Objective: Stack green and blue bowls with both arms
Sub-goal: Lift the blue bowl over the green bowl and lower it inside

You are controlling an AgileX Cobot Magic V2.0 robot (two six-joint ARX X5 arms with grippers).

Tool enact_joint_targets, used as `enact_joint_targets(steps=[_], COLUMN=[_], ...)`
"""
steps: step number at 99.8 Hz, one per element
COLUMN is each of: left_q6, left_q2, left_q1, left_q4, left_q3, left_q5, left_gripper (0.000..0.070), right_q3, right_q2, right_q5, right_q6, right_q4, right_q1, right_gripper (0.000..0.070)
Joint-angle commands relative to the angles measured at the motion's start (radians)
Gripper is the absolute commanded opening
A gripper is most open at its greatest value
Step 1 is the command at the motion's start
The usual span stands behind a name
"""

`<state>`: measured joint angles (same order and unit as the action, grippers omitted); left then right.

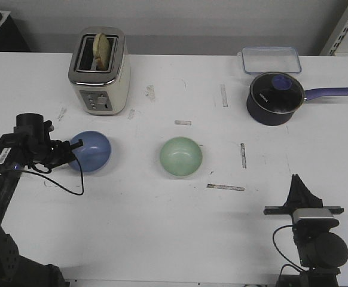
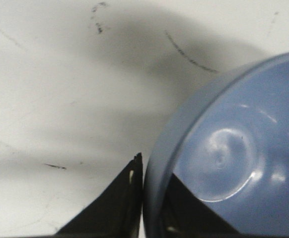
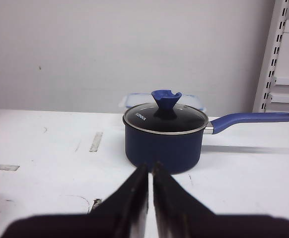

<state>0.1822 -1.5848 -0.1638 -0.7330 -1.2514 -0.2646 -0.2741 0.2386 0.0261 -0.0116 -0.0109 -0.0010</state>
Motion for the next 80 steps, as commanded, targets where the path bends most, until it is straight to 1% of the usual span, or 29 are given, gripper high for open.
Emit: enact_joint_targets(steps=[1,14,24,41,50,62,71,80], left_q6=[0.006,0.026,0.071,0.145,0.157,0.2,0.225,0.228], left_q2=[-0.014,-0.015,-0.022,-0.064,-0.086,-0.117,-0.152,-0.182], left_q1=[0.019,0.09,0.166,0.314,0.4,0.507,0.571,0.626], left_q4=[-0.019,-0.059,-0.078,-0.06,-0.005,0.113,0.175,0.213], left_q3=[-0.048,-0.102,-0.149,-0.246,-0.286,-0.306,-0.314,-0.314], left_q5=[-0.006,-0.006,-0.006,-0.006,-0.006,-0.007,-0.016,-0.029], left_gripper=[0.0001,0.0001,0.0001,0.0001,0.0001,0.0001,0.0001,0.0001], right_q3=[-0.001,-0.001,-0.001,-0.001,-0.001,-0.001,-0.001,-0.001], right_q2=[-0.002,-0.002,-0.002,-0.002,-0.002,-0.002,-0.002,-0.002], right_q5=[0.0,0.0,0.0,0.0,0.0,0.0,0.0,0.0], right_q6=[-0.008,-0.008,-0.008,-0.008,-0.008,-0.008,-0.008,-0.008], right_q4=[0.011,0.011,0.011,0.011,0.011,0.011,0.011,0.011], right_q1=[0.0,0.0,0.0,0.0,0.0,0.0,0.0,0.0], right_gripper=[0.0005,0.0005,0.0005,0.0005,0.0005,0.0005,0.0005,0.0005])
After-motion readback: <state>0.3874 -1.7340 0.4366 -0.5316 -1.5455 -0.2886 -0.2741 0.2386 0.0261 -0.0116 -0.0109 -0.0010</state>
